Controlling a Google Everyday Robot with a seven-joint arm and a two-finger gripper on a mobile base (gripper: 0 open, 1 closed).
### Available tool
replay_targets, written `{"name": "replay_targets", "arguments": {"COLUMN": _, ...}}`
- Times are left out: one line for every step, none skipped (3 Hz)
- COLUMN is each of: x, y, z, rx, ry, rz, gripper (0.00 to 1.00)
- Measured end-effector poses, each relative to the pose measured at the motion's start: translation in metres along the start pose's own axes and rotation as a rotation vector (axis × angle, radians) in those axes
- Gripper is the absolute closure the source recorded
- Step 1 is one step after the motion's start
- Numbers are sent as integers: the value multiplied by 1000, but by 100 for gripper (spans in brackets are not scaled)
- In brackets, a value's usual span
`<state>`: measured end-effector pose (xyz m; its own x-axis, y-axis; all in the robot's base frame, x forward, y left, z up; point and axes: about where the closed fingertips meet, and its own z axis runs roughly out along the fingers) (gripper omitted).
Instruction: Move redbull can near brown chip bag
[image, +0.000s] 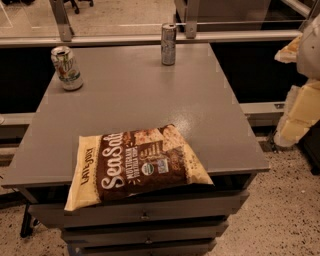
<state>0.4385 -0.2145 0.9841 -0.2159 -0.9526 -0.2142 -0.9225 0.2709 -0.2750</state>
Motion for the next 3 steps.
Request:
{"name": "replay_targets", "arguments": {"x": 0, "y": -1, "z": -1, "rx": 2, "ry": -4, "rz": -1, "gripper": 0}}
{"name": "replay_targets", "arguments": {"x": -7, "y": -12, "z": 17, "rx": 15, "ry": -69, "rz": 20, "gripper": 0}}
{"name": "replay_targets", "arguments": {"x": -24, "y": -47, "z": 55, "rx": 26, "ry": -204, "rz": 72, "gripper": 0}}
